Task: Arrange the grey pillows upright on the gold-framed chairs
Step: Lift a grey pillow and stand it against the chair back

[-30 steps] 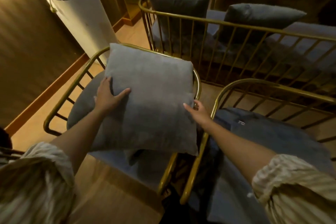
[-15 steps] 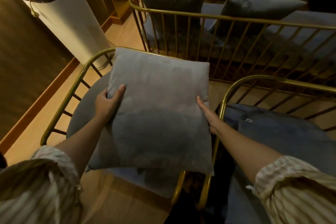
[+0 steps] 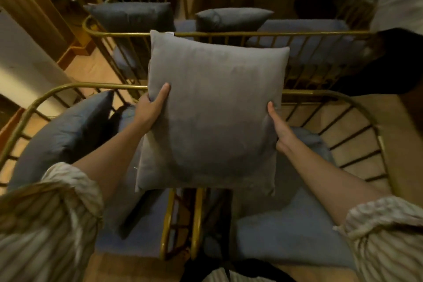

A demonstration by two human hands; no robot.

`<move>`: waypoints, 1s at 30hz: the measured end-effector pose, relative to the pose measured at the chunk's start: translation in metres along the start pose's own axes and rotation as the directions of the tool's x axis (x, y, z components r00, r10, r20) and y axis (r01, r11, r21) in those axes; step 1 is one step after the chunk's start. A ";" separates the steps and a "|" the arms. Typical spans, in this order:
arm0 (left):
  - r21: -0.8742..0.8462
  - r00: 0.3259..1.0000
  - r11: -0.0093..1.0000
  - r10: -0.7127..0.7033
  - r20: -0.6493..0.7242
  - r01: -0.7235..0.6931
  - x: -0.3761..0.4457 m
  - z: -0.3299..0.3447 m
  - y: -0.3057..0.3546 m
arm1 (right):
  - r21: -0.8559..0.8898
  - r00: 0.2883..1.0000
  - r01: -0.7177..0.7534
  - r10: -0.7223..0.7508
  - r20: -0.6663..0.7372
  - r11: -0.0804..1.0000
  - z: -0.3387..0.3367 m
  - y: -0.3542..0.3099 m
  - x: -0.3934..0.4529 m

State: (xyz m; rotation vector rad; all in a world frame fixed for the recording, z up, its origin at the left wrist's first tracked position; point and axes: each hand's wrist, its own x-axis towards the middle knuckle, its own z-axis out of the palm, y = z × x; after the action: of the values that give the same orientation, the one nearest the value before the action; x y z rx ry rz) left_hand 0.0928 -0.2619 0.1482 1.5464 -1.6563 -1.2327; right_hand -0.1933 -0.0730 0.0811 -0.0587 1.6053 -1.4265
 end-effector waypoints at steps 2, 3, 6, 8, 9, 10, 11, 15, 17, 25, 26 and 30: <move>-0.058 0.998 0.998 -0.004 0.056 0.008 -0.004 0.040 0.024 | 0.010 0.997 0.066 -0.066 -0.042 0.998 -0.040 -0.030 -0.001; -0.079 0.995 0.997 -0.018 0.093 0.026 -0.006 0.060 0.035 | 0.019 0.993 0.103 -0.102 -0.060 0.994 -0.061 -0.043 -0.001; -0.142 0.983 0.988 -0.034 0.179 0.060 -0.007 0.114 0.060 | 0.038 0.973 0.215 -0.210 -0.092 0.976 -0.109 -0.080 -0.003; -0.184 0.976 0.980 -0.040 0.215 0.080 -0.011 0.149 0.076 | 0.029 0.960 0.265 -0.261 -0.106 0.964 -0.135 -0.103 -0.002; -0.208 0.974 0.974 -0.040 0.225 0.088 -0.011 0.164 0.082 | 0.034 0.956 0.282 -0.278 -0.096 0.959 -0.147 -0.113 0.002; -0.230 0.970 0.969 -0.036 0.241 0.093 -0.013 0.179 0.088 | 0.044 0.955 0.293 -0.290 -0.071 0.955 -0.159 -0.122 0.008; -0.248 0.967 0.964 -0.031 0.252 0.096 -0.012 0.191 0.092 | 0.060 0.955 0.296 -0.293 -0.050 0.953 -0.169 -0.129 0.015; -0.260 0.970 0.961 -0.032 0.241 0.096 -0.004 0.236 0.096 | 0.131 0.957 0.290 -0.290 -0.021 0.948 -0.203 -0.148 0.049; -0.257 0.972 0.963 -0.024 0.234 0.085 0.000 0.254 0.093 | 0.135 0.961 0.276 -0.276 -0.021 0.952 -0.209 -0.150 0.062; -0.198 0.960 0.962 -0.136 0.245 0.186 0.020 0.302 0.061 | 0.114 0.997 0.072 -0.076 0.034 0.991 -0.231 -0.110 0.120; -0.170 0.954 0.962 -0.168 0.248 0.213 0.019 0.306 0.054 | 0.067 0.999 0.030 -0.032 0.039 0.997 -0.231 -0.101 0.124; -0.039 0.958 0.973 -0.216 0.188 0.227 0.015 0.327 0.032 | -0.071 0.997 -0.072 0.069 -0.042 0.995 -0.232 -0.070 0.145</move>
State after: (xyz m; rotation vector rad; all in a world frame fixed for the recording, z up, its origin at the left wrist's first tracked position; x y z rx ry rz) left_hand -0.2094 -0.1978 0.0346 1.6594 -1.5719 -1.5686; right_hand -0.4609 -0.0076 0.0180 -0.0163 1.6748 -1.3228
